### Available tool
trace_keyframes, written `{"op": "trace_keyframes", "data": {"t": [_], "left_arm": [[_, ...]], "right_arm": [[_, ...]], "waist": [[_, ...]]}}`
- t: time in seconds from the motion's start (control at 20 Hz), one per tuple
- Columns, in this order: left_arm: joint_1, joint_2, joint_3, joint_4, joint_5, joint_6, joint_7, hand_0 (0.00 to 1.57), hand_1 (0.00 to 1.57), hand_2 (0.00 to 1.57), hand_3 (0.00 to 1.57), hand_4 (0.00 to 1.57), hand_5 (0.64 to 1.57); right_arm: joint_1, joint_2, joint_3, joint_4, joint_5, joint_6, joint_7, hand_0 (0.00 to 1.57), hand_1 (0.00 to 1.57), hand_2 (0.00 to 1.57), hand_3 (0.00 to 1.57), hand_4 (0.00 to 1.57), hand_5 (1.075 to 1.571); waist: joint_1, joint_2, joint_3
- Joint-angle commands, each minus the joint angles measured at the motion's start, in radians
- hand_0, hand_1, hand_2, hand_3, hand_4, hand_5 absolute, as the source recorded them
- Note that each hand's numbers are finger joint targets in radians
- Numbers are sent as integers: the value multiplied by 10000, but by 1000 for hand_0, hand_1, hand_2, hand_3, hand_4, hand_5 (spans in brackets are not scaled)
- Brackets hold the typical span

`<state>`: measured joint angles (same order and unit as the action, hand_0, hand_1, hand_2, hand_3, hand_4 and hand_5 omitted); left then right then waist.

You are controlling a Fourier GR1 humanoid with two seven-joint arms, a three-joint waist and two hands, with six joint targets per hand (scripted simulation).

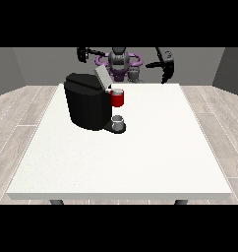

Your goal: Insert the coffee pod into the coffee machine and close the lid

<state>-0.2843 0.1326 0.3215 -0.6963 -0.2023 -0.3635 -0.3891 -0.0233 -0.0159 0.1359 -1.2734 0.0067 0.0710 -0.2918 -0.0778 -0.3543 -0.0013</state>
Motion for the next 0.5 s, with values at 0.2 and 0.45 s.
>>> {"op": "trace_keyframes", "data": {"t": [0.2,0.45], "left_arm": [[913,-181,-305,-977,258,-272,-9,0,0,0,0,280,1571],[1111,-349,-488,-1632,538,-296,-1023,0,0,0,0,181,1571]], "right_arm": [[-348,-51,469,-2741,616,-980,1261,0,0,0,0,250,1571],[-726,149,822,-3200,1323,-1416,1630,0,0,0,0,444,1571]], "waist": [[541,136,14],[632,1815,11]]}}
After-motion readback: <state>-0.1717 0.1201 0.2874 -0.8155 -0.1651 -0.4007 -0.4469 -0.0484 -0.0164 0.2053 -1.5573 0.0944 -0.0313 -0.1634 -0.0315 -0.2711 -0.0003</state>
